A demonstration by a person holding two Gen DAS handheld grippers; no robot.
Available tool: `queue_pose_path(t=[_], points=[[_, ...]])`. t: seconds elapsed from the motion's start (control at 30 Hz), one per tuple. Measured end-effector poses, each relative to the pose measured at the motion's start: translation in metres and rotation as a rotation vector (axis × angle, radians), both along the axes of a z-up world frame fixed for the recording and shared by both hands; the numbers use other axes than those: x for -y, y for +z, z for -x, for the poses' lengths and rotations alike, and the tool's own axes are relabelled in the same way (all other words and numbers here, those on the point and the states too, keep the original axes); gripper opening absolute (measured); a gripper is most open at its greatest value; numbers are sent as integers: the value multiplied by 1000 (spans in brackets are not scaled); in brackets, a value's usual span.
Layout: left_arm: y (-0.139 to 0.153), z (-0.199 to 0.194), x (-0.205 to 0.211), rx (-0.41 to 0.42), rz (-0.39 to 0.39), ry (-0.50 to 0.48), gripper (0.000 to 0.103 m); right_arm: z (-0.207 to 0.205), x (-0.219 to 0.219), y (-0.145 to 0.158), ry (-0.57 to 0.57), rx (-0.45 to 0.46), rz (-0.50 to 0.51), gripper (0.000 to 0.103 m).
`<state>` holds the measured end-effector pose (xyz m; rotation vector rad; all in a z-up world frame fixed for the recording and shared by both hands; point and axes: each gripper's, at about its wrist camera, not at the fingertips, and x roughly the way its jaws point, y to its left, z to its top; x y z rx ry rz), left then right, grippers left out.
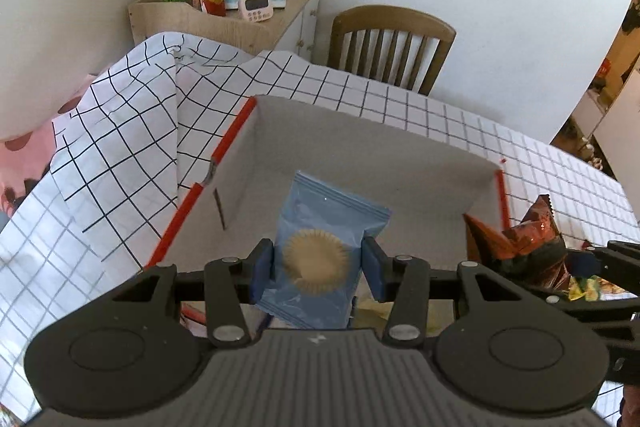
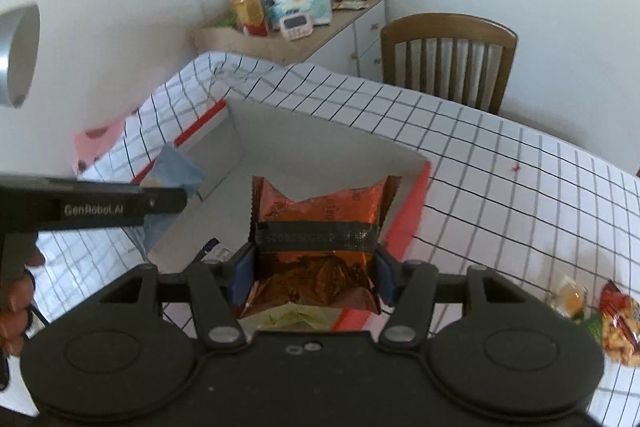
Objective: Organize snacks
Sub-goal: 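Carry both packs over the red box and open both grippers to release them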
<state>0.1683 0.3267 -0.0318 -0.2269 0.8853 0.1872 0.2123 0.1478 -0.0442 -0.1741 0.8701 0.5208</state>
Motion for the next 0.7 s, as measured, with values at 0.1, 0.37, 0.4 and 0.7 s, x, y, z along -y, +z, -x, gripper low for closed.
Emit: queue_pose_path(t=[0.1,0.37,0.4,0.7], points=[[-8,-9,-6,-24,-5,-9,46,-7,-16,-10,29,-13,33,59],[-32,-28,-15,-93,-4,-32,47,-20,-40,-32,34,-38,96,59],[-35,-30,-14,-102,-4,-34,47,-22,-41,-34,32,-44,101,59],[-56,-38,-9,-172,5,-70,47,-31,-48,-52,20,-72,155,63]])
